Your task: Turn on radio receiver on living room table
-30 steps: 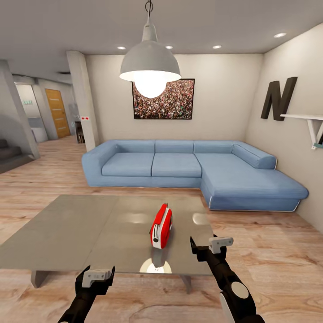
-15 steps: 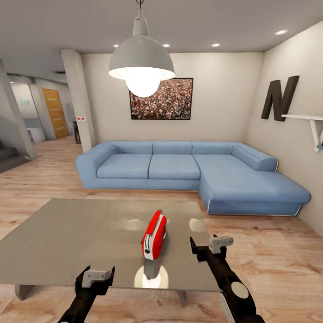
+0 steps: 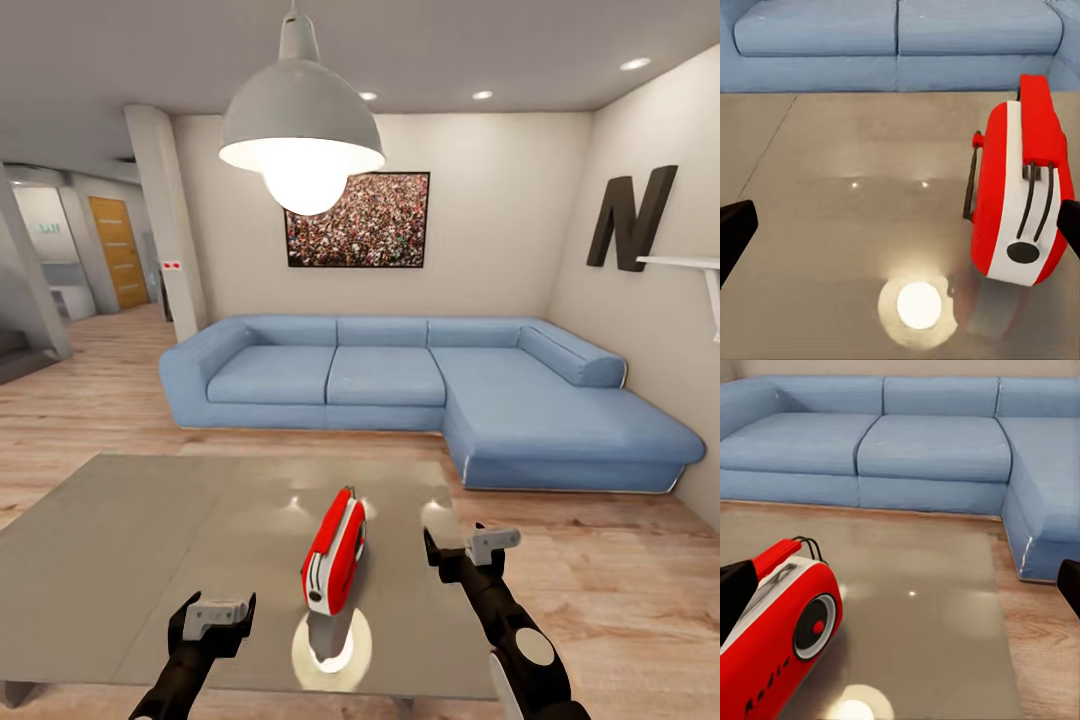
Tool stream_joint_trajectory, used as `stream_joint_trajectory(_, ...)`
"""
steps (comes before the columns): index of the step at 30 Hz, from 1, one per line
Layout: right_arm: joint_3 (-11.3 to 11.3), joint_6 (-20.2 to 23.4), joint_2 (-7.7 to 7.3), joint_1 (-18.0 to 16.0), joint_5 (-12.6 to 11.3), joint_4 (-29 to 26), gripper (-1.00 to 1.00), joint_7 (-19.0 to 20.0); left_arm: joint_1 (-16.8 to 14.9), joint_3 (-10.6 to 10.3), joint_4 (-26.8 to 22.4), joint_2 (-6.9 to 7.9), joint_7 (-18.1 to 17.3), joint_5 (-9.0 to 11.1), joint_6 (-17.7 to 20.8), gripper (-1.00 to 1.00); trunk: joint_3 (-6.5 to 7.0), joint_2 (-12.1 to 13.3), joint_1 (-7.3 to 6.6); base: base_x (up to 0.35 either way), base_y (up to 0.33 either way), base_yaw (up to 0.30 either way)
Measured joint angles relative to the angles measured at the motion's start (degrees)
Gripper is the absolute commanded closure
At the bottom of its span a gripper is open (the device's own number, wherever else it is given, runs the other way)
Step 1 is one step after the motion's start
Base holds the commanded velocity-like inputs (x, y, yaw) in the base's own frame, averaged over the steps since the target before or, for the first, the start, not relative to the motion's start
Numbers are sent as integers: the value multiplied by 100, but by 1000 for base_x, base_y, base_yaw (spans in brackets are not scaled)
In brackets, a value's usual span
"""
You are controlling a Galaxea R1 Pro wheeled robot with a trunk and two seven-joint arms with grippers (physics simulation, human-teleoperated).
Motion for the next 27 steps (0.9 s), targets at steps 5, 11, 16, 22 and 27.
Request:
stream_joint_trajectory(5,0,0,0,0,-5,0,-100,0,0,-1,-30,0,0,-6,0,-100,0,0,0,187,-1,0)
stream_joint_trajectory(11,0,-1,0,0,-2,0,-100,0,0,-7,-50,0,0,-7,-1,-100,0,0,0,44,0,0)
stream_joint_trajectory(16,0,-4,0,0,-1,0,-100,0,0,-8,-54,0,0,-7,-1,-100,0,0,0,8,0,0)
stream_joint_trajectory(22,0,-8,0,0,-1,0,-100,0,0,-13,-54,0,0,-1,-2,-100,0,0,0,2,0,0)
stream_joint_trajectory(27,0,-5,0,0,-1,0,-100,0,0,-9,-47,0,0,-2,0,-100,0,0,0,8,-13,0)
